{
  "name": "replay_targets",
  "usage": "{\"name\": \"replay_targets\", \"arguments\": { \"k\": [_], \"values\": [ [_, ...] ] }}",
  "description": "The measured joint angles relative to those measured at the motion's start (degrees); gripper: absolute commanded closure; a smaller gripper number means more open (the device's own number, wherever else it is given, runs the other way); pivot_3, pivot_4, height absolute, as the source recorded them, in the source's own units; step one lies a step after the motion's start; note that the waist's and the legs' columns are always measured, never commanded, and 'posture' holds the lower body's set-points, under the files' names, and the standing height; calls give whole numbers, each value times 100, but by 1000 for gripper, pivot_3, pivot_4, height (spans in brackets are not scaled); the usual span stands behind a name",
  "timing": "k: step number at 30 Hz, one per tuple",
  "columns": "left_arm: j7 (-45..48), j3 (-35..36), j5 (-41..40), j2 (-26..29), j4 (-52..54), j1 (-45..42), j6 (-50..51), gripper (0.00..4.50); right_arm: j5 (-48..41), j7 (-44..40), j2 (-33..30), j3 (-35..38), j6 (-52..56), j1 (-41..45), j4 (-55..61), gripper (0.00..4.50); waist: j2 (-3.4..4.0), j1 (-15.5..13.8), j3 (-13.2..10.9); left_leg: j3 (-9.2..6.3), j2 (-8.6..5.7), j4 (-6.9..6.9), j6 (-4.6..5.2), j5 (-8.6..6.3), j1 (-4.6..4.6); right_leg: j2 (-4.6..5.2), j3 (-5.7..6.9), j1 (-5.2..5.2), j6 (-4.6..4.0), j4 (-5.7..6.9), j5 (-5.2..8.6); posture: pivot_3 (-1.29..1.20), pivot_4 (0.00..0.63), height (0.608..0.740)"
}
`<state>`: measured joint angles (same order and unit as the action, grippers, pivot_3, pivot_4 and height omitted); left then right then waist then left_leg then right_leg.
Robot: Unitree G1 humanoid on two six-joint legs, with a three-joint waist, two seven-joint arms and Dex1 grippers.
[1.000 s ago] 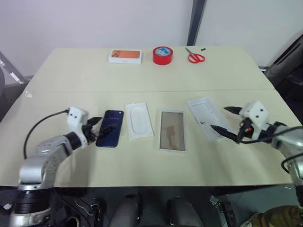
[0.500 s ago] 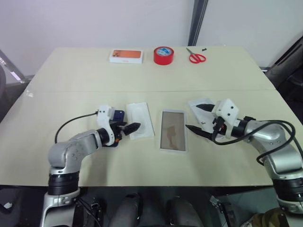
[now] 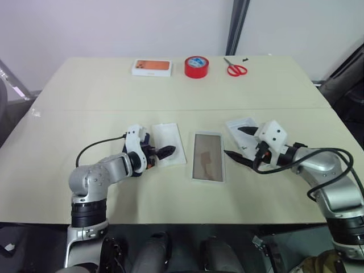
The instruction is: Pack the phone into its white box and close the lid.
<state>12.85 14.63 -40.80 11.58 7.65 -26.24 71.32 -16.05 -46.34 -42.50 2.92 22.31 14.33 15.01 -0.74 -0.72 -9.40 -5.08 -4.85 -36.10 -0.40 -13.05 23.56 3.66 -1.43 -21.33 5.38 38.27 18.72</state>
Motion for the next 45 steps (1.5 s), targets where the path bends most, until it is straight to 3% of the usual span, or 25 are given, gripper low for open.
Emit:
{"name": "replay_targets", "arguments": {
  "k": [7, 10, 16, 26, 32, 36, 42, 45],
  "values": [
    [-490, 590, -125, -574, -615, -520, 217, 27, 23, 10, 9, -14, 0, 36, -7, 6, -3, -16, 0, -2, -4, -4, -3, 2, -1, 1, 4, 6, 3, 0, -1, 0, 150, 734],
    [-631, 755, -144, -627, -726, -572, 341, 1301, 24, 35, 9, -14, 0, 38, -7, 0, -2, -3, 0, -2, -3, -4, -11, 6, -1, 1, 2, 4, 3, 0, -1, 0, 150, 734],
    [-688, 760, -103, -563, -827, -488, 586, 4371, 23, 80, 8, -12, 0, 28, -2, 0, -3, -7, 0, -1, -4, -3, -22, 13, -1, 1, 1, 4, 3, -1, -1, 0, 150, 734],
    [-683, 821, -120, -507, -927, -633, 893, 4446, 2, 96, 11, -13, 65, 29, 35, 0, -2, -3, 1, -1, -4, -2, -22, 13, -2, 1, 1, 4, 3, -1, -1, 0, 150, 734],
    [-536, 856, -146, -257, -949, -821, 1075, 4446, -1020, -362, 129, -64, 860, -110, 778, 0, -11, 11, -5, -2, -1, 4, -21, 12, -1, -1, 1, -2, 3, -1, -1, 0, 150, 734],
    [-357, 1100, -318, 17, -953, -1153, 1175, 4446, -1106, -889, -74, -756, 1020, -270, 1120, 0, -19, 10, -10, -3, -3, 2, -10, 4, 0, 0, 1, -1, 3, -1, -1, 0, 150, 734],
    [-311, 1171, -400, -67, -935, -1219, 1228, 4446, -153, -1119, -112, -1780, 543, 116, 456, 0, -23, 6, -12, -4, -4, 1, -33, 18, 0, 1, 2, -3, 4, -1, -1, 0, 150, 734],
    [-340, 1201, -400, -153, -899, -1214, 1226, 4500, 312, -1205, -59, -2150, 203, 295, 99, 907, -27, 7, -14, -3, -4, 3, -38, 21, 0, 1, 2, -3, 4, -2, -1, 0, 150, 734]
  ]
}}
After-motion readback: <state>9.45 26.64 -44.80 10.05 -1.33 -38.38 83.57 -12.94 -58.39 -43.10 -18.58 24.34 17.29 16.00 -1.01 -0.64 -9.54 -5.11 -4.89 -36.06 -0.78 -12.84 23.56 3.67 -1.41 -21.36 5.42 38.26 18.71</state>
